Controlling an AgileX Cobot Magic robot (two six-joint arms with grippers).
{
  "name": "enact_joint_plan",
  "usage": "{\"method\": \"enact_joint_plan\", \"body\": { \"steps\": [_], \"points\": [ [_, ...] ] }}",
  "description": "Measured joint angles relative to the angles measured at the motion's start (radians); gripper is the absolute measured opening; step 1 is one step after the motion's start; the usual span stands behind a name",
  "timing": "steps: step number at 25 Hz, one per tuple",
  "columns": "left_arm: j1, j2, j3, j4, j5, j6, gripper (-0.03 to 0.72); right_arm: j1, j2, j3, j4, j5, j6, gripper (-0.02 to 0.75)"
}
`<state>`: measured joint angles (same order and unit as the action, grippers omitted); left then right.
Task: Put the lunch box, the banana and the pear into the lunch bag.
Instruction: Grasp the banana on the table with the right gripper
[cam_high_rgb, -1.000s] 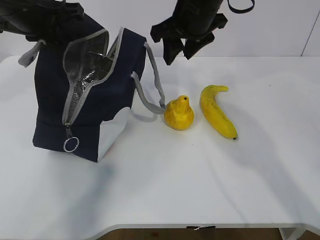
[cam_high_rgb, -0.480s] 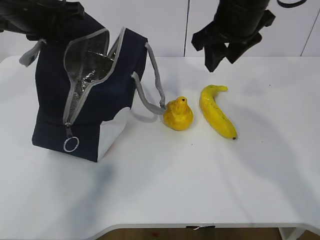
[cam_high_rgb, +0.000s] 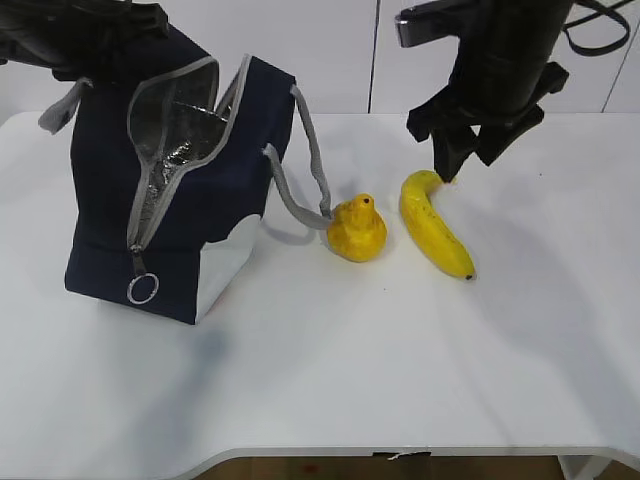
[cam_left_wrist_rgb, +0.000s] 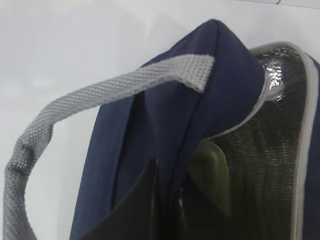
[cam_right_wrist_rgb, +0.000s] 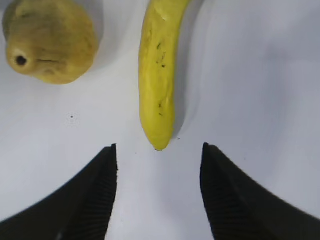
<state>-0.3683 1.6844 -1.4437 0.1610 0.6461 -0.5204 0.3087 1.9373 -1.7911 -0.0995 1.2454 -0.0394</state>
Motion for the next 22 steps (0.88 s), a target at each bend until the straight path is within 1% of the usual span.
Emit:
{"method": "enact_joint_plan", "body": {
  "steps": [5, 7, 15, 22],
  "points": [
    [0.0, 0.0, 0.0, 0.0, -0.002, 0.0, -0.002, -0.062, 0.048, 0.0, 0.079, -0.002, -0.002, 0.429],
    [0.0, 0.0, 0.0, 0.0, -0.006, 0.0, -0.001, -0.077, 0.069, 0.0, 0.093, -0.005, -0.008, 0.43],
    [0.0, 0.0, 0.0, 0.0, -0.025, 0.0, -0.002, -0.079, 0.143, 0.0, 0.133, -0.137, -0.034, 0.429],
    [0.0, 0.0, 0.0, 0.0, -0.031, 0.0, -0.002, -0.079, 0.212, 0.0, 0.135, -0.209, -0.038, 0.43]
  ]
}}
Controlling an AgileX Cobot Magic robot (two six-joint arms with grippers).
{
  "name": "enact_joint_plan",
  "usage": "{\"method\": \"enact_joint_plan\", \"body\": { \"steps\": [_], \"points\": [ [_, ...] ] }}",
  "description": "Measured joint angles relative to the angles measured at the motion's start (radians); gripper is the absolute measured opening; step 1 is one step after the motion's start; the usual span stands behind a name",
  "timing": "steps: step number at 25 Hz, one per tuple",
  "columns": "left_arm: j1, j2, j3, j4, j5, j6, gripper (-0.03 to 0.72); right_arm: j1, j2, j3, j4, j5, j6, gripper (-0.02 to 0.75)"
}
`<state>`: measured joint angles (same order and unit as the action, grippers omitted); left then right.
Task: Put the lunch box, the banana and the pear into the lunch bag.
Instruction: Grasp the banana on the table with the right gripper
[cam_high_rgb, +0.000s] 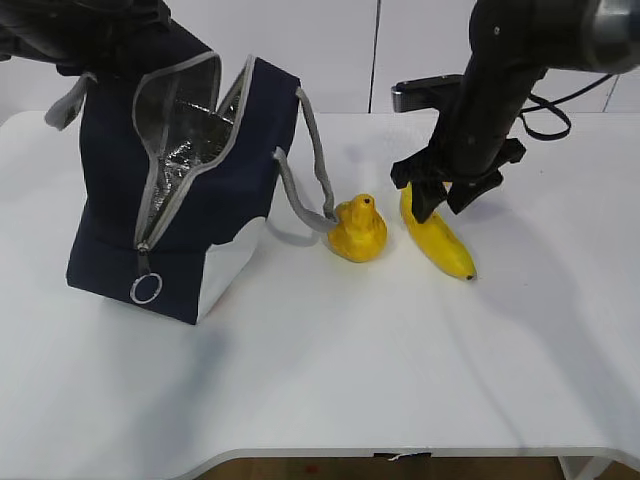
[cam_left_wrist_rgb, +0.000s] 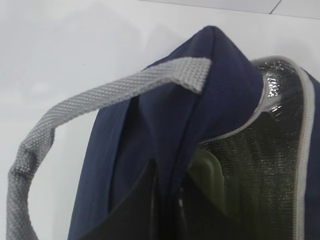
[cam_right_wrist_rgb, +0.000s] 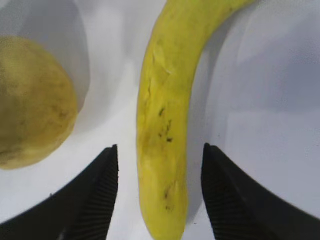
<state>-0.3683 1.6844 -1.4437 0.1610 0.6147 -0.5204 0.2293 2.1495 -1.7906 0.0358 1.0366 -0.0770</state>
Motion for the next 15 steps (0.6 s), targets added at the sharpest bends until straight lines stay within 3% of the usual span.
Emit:
{"method": "enact_joint_plan", "body": {
  "steps": [15],
  "points": [
    [0.0, 0.0, 0.0, 0.0, -0.002, 0.0, -0.002, 0.0, 0.062, 0.0, 0.002, -0.184, -0.006, 0.429]
  ]
}}
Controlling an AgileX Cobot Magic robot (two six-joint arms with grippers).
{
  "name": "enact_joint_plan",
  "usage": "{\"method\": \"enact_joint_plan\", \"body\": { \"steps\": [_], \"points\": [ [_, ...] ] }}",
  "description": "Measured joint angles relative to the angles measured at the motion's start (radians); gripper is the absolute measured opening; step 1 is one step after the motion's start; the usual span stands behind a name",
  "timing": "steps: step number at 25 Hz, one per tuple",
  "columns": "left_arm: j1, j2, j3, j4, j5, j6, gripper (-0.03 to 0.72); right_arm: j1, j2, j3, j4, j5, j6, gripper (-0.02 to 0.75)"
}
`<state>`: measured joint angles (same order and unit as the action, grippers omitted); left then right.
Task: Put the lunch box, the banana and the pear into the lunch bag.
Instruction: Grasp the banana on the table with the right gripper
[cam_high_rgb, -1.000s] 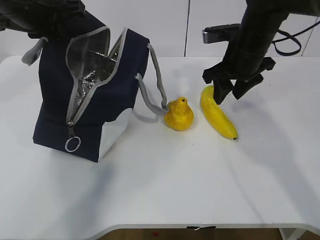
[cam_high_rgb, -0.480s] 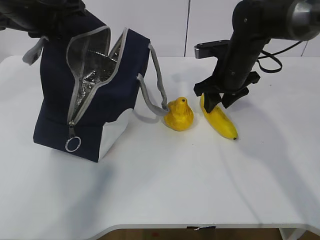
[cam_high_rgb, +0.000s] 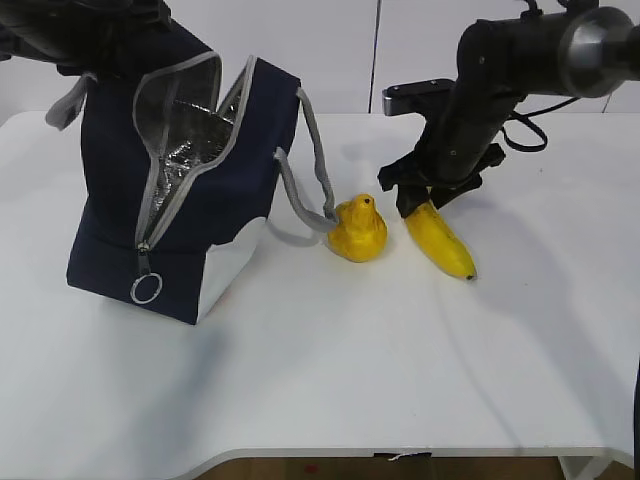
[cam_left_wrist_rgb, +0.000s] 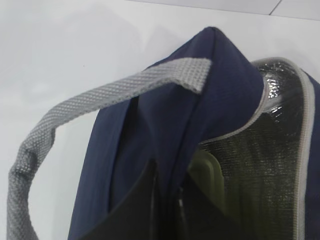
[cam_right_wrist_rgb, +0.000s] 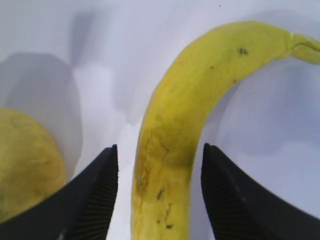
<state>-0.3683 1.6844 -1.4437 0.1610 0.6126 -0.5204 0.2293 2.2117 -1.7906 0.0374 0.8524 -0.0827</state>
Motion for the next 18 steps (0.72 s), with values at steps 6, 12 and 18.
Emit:
{"method": "enact_joint_plan", "body": {
  "steps": [6, 12, 18],
  "points": [
    [0.0, 0.0, 0.0, 0.0, -0.002, 0.0, -0.002, 0.0, 0.024, 0.0, 0.0, -0.004, 0.004, 0.43],
    [0.0, 0.0, 0.0, 0.0, -0.003, 0.0, -0.002, 0.0, 0.042, 0.0, 0.0, -0.006, 0.014, 0.4],
    [0.0, 0.0, 0.0, 0.0, -0.004, 0.0, -0.002, 0.0, 0.048, -0.012, 0.0, 0.017, 0.018, 0.309]
  ]
}}
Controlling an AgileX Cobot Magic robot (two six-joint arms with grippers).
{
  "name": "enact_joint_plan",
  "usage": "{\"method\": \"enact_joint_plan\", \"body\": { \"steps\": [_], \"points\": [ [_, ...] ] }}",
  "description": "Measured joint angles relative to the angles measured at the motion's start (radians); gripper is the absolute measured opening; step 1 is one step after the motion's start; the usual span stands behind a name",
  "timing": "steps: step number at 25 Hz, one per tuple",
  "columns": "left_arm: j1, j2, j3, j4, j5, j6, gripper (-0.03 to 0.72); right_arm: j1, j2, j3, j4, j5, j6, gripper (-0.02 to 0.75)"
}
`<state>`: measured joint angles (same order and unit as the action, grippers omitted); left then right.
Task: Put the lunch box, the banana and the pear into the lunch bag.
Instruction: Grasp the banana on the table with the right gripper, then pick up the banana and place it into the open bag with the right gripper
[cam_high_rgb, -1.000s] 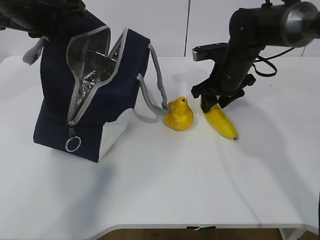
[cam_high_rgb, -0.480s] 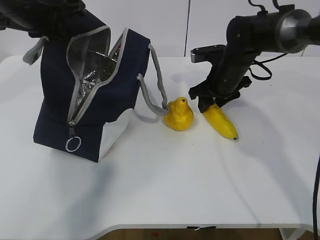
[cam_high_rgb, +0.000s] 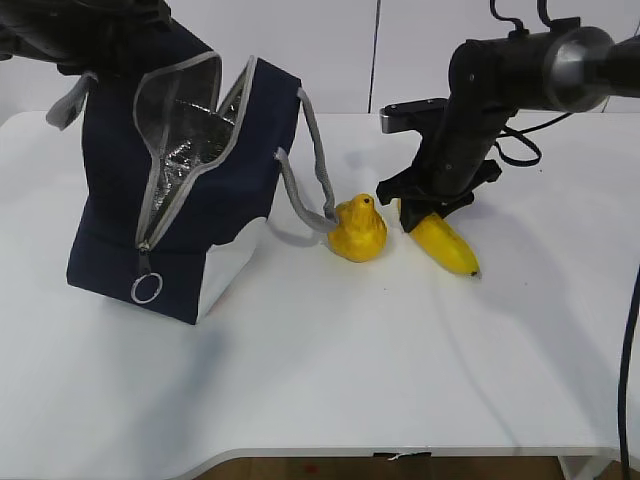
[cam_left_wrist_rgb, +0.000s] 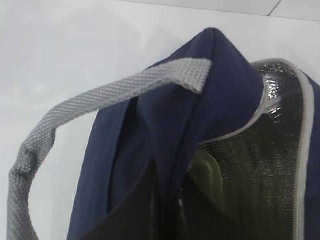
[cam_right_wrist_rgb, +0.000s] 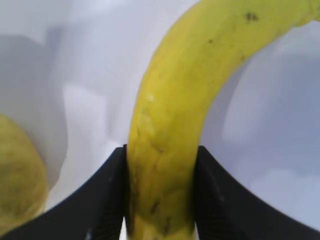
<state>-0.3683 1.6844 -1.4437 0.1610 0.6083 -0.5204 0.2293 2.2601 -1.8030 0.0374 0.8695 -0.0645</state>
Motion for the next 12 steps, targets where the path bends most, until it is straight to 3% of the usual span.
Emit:
{"method": "enact_joint_plan", "body": {
  "steps": [6, 12],
  "points": [
    [0.0, 0.013, 0.0, -0.008, -0.007, 0.0, -0.002, 0.0, 0.004, -0.105, -0.006, 0.127, 0.0, 0.306],
    [0.0, 0.021, 0.0, -0.023, -0.022, 0.0, -0.002, 0.0, 0.004, -0.318, -0.028, 0.334, 0.0, 0.306]
  ]
}}
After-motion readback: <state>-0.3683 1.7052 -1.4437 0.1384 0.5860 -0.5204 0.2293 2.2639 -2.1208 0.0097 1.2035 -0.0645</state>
